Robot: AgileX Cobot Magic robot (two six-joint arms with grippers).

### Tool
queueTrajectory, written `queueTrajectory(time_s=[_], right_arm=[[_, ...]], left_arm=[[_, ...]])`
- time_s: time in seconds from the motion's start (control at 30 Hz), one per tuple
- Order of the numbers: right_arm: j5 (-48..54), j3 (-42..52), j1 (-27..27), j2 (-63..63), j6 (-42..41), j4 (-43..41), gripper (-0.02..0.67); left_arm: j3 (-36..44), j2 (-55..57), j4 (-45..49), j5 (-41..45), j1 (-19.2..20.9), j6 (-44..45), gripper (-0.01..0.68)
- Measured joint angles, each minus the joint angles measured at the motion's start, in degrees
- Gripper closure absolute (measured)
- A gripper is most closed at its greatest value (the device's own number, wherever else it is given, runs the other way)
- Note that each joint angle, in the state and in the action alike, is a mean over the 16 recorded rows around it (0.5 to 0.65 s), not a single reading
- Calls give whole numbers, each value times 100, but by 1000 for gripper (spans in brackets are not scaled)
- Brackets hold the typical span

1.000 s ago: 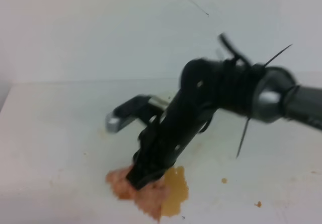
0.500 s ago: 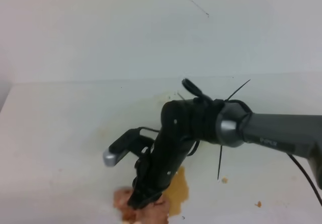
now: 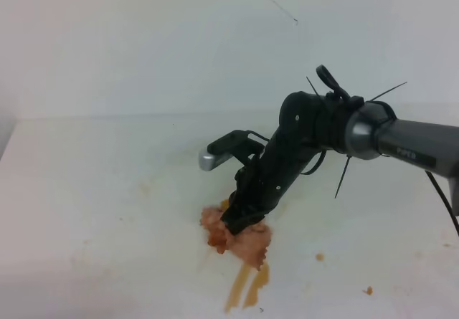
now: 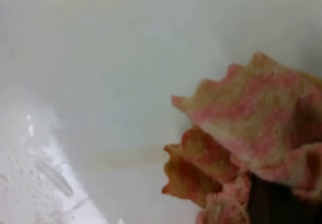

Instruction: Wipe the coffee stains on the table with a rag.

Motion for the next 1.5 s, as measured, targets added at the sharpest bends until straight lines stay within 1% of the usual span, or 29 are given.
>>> queueTrajectory(time_s=[0.23,0.4,0.57,0.77,0.9,1.03,1.13,1.23,1.37,1.5], right_arm=[[356,-342,-106,-214,-135,-84,603],[436,-174,-105,-785,-251,-67,603],[412,484,-107,-1582,-665,250,603],[318,1645,-89,-2323,-1371,946,603],[273,2340,-2,-2520,-1832,1430,603],[191,2769,144,-2419,-2090,1759,603],[76,2896,259,-2220,-2078,1835,603],[-48,2861,373,-1952,-1869,1703,603],[-164,2609,477,-1576,-1373,1258,603],[-272,2239,451,-1242,-794,654,603]], left_arm=[[0,0,0,0,0,0,672],[0,0,0,0,0,0,672],[0,0,0,0,0,0,672],[0,0,0,0,0,0,672],[0,0,0,0,0,0,672],[0,0,0,0,0,0,672],[0,0,0,0,0,0,672],[0,0,0,0,0,0,672],[0,0,0,0,0,0,672],[0,0,0,0,0,0,672]])
